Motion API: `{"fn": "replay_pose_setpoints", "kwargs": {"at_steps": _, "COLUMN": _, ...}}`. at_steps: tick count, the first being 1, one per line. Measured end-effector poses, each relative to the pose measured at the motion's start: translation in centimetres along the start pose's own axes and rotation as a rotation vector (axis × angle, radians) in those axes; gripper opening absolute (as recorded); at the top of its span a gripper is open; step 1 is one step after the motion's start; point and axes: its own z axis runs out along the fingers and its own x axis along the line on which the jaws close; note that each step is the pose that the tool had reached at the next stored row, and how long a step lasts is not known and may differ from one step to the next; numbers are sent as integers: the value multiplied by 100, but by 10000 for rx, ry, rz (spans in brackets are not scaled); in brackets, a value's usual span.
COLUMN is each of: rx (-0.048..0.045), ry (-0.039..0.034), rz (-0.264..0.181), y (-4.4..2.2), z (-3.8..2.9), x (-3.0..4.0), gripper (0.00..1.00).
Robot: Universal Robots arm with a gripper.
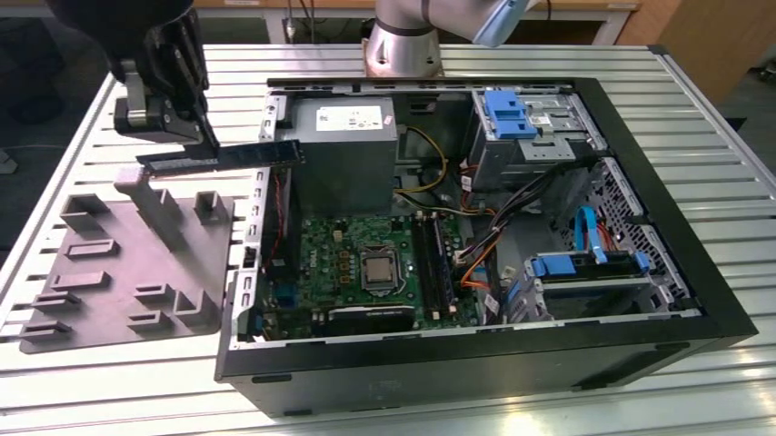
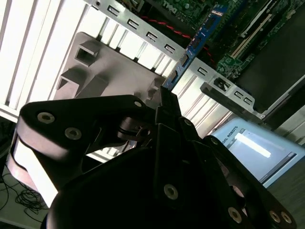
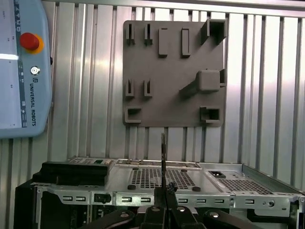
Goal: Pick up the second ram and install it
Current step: 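Pick up the second ram and move it above second insertion slot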
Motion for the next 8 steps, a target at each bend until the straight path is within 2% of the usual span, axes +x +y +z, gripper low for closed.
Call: {"fn": "replay_pose_setpoints", "kwargs": {"at_steps": 8, "rx": -101, "ry": -3, "rz": 4, "y": -198, "z": 26, "x": -27, "gripper": 12}}
